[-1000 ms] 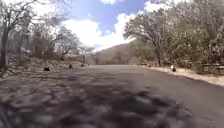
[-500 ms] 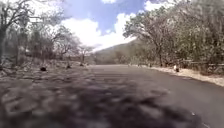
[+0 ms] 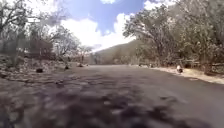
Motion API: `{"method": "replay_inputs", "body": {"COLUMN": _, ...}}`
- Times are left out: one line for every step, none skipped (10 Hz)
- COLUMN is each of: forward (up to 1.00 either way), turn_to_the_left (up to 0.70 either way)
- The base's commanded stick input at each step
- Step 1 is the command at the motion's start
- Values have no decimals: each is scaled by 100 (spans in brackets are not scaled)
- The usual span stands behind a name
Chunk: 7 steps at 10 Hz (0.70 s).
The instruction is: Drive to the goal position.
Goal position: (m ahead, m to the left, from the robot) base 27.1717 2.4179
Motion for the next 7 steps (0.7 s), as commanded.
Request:
{"method": "replay_inputs", "body": {"forward": 70, "turn_to_the_left": 0}}
{"method": "replay_inputs", "body": {"forward": 70, "turn_to_the_left": 0}}
{"method": "replay_inputs", "body": {"forward": 70, "turn_to_the_left": 0}}
{"method": "replay_inputs", "body": {"forward": 70, "turn_to_the_left": 0}}
{"method": "replay_inputs", "body": {"forward": 70, "turn_to_the_left": 0}}
{"method": "replay_inputs", "body": {"forward": 70, "turn_to_the_left": 0}}
{"method": "replay_inputs", "body": {"forward": 70, "turn_to_the_left": 0}}
